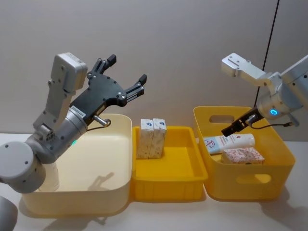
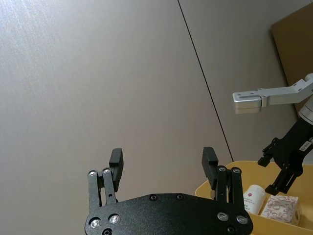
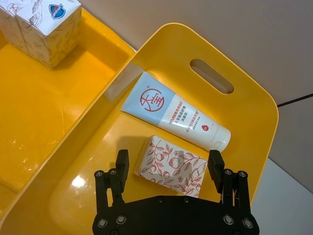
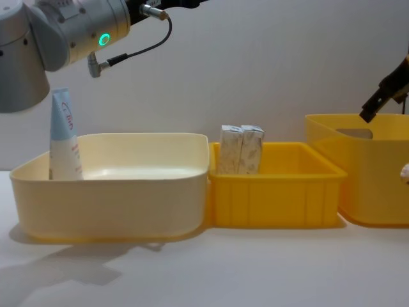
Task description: Bimanual collaborative sorting of washing and personal care products
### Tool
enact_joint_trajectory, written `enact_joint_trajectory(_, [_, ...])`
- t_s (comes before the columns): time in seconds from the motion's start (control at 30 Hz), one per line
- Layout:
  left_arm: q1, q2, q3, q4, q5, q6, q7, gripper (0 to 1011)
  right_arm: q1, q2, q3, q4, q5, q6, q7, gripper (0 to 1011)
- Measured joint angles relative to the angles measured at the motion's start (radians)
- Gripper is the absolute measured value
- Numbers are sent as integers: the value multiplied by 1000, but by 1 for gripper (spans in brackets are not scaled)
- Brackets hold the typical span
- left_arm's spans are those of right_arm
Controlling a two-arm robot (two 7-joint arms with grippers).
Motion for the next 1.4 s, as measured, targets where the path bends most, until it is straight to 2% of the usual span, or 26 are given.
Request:
enact_joint_trajectory(1.03, [0, 0, 0, 0, 0, 0, 0, 1003, 1, -1, 1, 1, 0, 2, 3, 1001])
enact_joint_trajectory(1.23, [0, 0, 0, 0, 0, 0, 0, 1003, -22, 6, 22, -49, 1, 2, -22, 1001])
enact_joint_trajectory(1.4, [0, 0, 0, 0, 0, 0, 0, 1003, -59, 19, 53, -123, 5, 2, -59, 1001])
